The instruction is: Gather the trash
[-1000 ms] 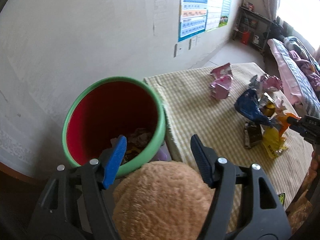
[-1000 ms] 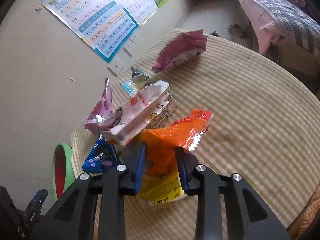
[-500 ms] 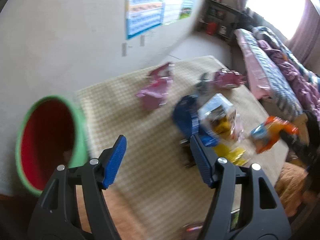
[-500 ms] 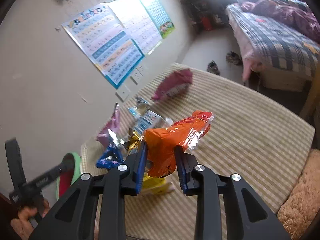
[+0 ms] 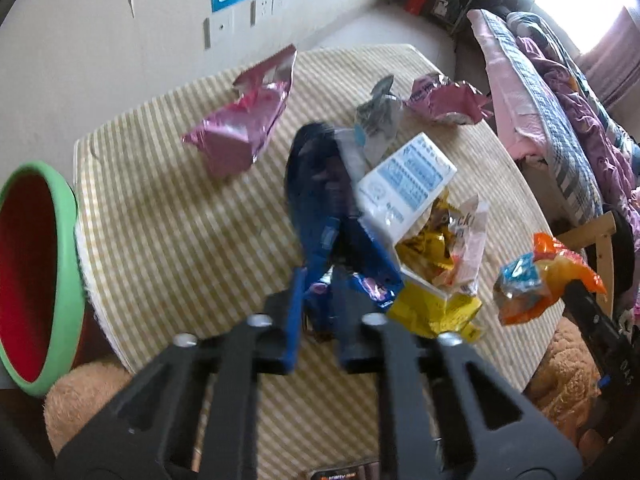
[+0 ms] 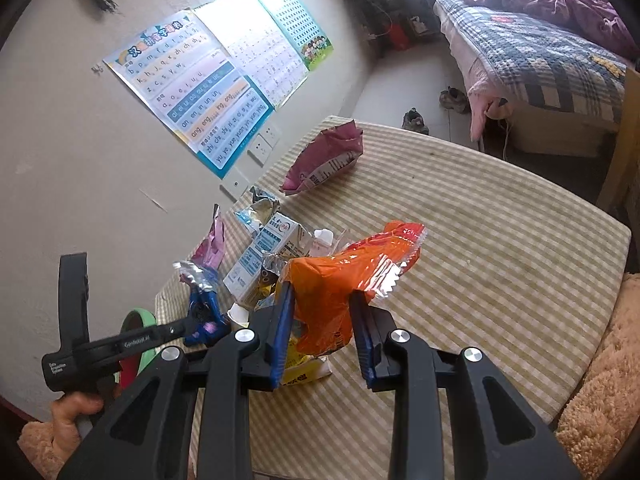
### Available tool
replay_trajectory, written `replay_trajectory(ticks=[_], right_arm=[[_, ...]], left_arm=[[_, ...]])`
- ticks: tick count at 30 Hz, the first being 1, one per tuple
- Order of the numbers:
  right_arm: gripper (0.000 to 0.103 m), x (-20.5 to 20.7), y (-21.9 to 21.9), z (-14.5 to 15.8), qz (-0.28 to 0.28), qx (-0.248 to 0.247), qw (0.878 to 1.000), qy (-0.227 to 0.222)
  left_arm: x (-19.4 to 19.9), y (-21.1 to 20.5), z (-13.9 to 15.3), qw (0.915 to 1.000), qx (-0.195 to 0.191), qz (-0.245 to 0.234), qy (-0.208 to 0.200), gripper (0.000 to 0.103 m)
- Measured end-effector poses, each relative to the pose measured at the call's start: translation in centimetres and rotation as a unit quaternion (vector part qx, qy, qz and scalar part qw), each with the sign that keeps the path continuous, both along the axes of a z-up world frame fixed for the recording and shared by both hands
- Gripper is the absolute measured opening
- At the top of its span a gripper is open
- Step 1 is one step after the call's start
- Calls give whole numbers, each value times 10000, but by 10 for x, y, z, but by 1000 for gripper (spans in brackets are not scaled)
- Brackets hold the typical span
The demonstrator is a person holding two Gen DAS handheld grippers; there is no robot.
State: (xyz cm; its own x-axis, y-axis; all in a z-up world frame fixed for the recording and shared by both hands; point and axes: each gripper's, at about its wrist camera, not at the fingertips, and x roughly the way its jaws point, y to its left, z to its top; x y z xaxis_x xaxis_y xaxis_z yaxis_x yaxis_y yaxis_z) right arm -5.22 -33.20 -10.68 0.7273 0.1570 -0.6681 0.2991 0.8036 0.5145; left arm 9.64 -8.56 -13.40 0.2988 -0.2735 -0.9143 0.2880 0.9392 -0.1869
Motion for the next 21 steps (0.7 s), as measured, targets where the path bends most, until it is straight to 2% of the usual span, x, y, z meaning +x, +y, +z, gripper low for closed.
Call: replay_trajectory(ticks=[5, 12, 17, 21], right_arm=[[28, -3, 5, 5, -9, -176, 9998, 23], [28, -20, 22, 26, 64, -715, 9974, 24], [28, -33, 33, 35, 112, -986, 9950, 135], [28, -44, 30, 41, 1, -837, 9963, 182]], left_arm=[[-18, 19, 18, 9996, -136, 64, -243, 7], [-60, 66, 39, 9971, -124, 250, -713, 7], [-86, 87, 25, 9975, -95, 369, -595, 7], [-98, 87, 9, 9987, -79, 305, -389, 7]])
